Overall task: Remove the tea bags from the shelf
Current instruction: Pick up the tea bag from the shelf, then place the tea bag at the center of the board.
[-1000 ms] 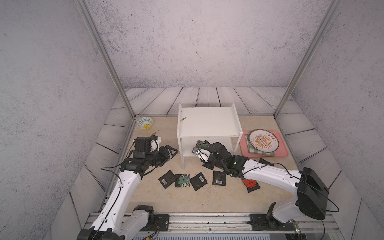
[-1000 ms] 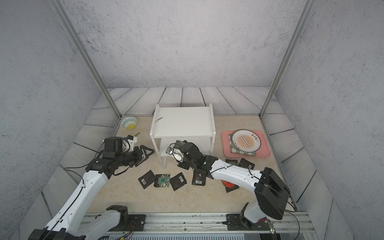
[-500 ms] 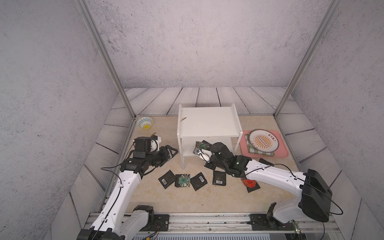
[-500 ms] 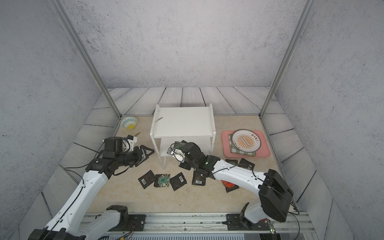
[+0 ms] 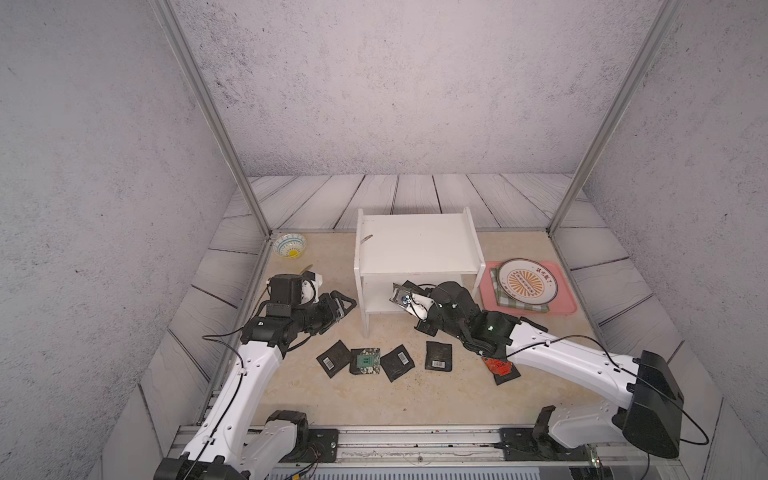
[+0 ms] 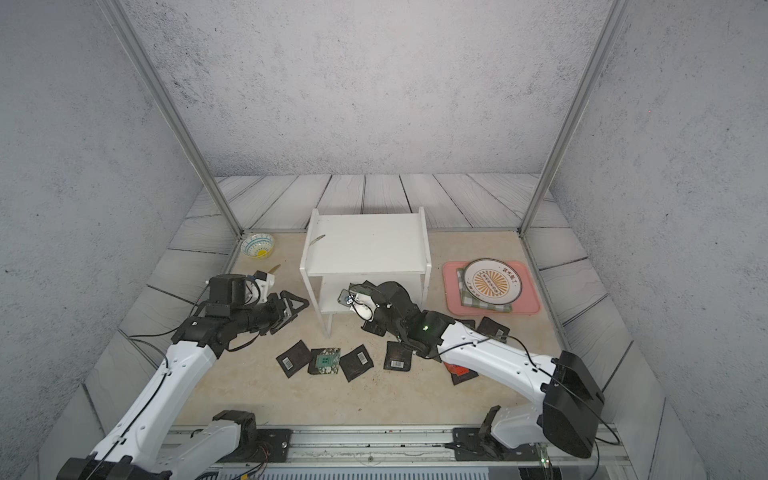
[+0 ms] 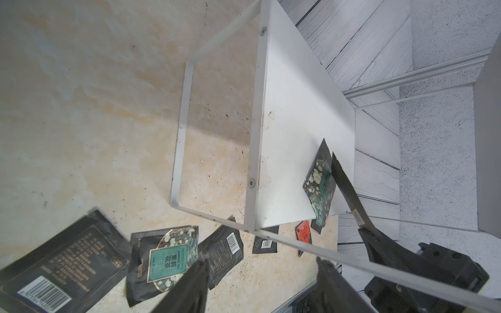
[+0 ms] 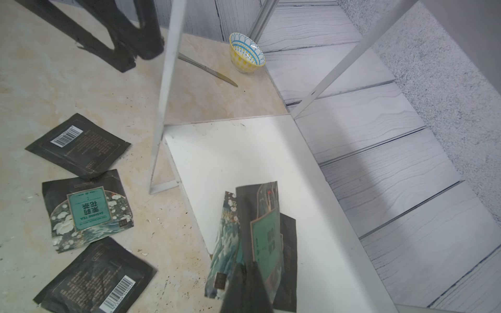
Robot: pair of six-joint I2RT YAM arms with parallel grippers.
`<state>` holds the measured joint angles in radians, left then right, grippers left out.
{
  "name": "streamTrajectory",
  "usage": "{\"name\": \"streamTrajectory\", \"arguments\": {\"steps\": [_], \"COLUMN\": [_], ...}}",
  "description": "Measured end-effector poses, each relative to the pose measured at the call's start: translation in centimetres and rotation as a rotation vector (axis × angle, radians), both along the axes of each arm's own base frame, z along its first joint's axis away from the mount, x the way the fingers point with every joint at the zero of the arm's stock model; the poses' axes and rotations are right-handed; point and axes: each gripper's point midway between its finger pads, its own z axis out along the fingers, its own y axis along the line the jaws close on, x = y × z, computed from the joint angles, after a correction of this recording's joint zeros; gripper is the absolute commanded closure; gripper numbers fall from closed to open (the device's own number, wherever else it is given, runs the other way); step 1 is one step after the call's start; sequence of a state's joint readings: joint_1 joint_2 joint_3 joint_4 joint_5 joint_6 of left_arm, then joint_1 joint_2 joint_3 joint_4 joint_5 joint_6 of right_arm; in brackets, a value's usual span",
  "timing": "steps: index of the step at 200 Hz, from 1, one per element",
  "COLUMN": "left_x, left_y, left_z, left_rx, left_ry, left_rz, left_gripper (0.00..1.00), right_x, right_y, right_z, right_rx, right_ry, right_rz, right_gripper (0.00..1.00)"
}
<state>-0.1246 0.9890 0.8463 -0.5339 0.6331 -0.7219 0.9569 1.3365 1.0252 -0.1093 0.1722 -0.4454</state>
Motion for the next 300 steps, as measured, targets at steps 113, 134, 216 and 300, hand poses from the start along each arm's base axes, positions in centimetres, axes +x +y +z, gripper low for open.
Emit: {"name": "streamTrajectory", "arguments": {"steps": [113,134,216,300], "left_x": [-0.4,-0.6,-1.3,-1.4], "left_y": [0.1,0.1,0.1,0.1], "left_z": [1.0,1.1,1.5,1.1], "left_rx": [-0.007,-0.010,-0.022,-0.026], "left_ry": [-0.033,-0.035,-0.045,-0.031], "left_rz": [0.003,0.005,0.008,0.010], "left_gripper": [0.33,0.33,0.34,0.34], "right_x": [-4.3,-5.4,-8.5,-8.0], "right_y": [-3.8,-4.8,-11.4,-16.0], "right_z": [4.8,5.4,0.2,-4.9], "right_rx": [0.123,0.163,0.293,0.551], "right_ry": [-0.019,0.002,0.169,0.389], "right_rz": [0.044,0.041,-0.144,-0.532], "right_gripper": [1.00,1.00,1.00,1.00]}}
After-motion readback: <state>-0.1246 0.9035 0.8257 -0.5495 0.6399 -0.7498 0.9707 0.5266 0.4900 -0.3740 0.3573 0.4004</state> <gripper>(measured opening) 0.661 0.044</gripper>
